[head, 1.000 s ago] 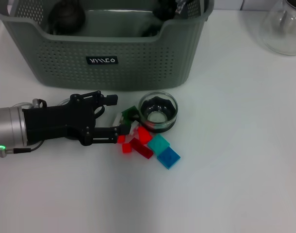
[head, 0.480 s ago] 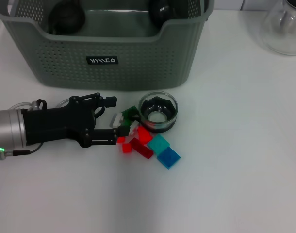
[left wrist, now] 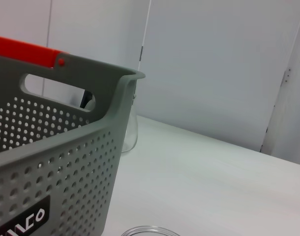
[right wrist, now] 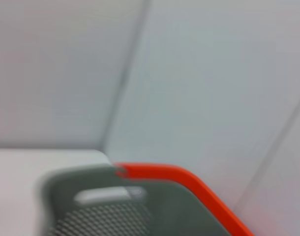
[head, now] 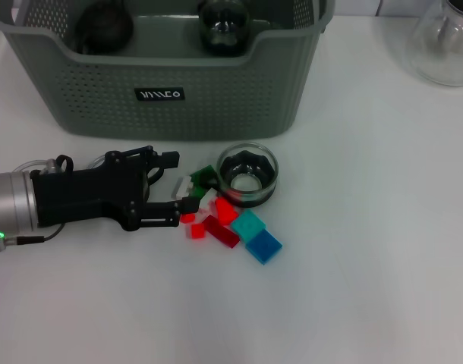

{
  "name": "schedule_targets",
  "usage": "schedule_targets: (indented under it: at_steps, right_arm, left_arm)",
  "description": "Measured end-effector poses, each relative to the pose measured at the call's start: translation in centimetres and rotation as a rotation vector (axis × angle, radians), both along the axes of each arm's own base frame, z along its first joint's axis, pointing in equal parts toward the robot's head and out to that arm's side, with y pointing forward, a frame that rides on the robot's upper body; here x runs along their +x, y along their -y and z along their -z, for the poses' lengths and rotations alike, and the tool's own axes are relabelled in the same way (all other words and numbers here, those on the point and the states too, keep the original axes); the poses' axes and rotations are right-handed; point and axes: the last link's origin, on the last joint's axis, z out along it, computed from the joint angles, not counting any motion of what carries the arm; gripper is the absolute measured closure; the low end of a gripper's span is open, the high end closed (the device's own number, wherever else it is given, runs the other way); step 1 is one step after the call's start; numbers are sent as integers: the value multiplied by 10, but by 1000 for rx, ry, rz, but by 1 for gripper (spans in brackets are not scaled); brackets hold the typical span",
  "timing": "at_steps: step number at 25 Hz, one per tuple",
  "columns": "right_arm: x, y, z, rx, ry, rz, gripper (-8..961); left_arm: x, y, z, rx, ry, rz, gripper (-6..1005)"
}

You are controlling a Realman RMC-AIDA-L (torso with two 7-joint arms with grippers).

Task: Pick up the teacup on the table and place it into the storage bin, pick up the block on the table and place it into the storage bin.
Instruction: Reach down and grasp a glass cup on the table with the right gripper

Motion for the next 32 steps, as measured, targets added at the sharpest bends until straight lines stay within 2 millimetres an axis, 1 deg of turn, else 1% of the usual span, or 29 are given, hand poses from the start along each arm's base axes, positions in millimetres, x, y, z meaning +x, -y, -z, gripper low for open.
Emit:
schedule_targets:
  at_steps: [3,7,11,15,18,20,21,22,23,26,28,32]
  right_arm:
    - [13,29,-8,-96,-51,-32,269]
    - [32,57,-18,-254,-80,-48,267]
    - [56,75,-29,-403,-46,-10,269]
    - [81,86,-31,-524,24,76,271]
    - [103,83,-25,-577,85,217,273]
    - [117,75,-19,-589,126,342,274]
    - [123,69,-14,-591,137,413,275]
    - [133,56,-3,-595,155,538,275]
    - [133,56,-3,-595,155,538,275]
    - [144,40,18,-623,173,665,274]
    - [148,31,30,-625,183,718,274]
    - [150,12,52,-565,204,757,274]
  left_arm:
    - [0,0,0,1,-1,-1,142]
    - [-2,-1,-1,2,-7,-3,142]
    - [-2,-1,-3,2,-10,-2,142]
    - [-3,-1,-3,3,-12,-2,141]
    - [-3,-1,-4,4,-14,0,141]
    - [-2,-2,-4,5,-14,1,141]
    - [-2,-2,-4,5,-14,1,141]
    - [-2,-2,-4,6,-14,1,141]
    - [-2,-2,-4,5,-14,1,141]
    - [-3,-2,-4,7,-18,4,141]
    - [-2,-2,-3,8,-20,11,141]
    - [-1,-3,-3,10,-21,20,141]
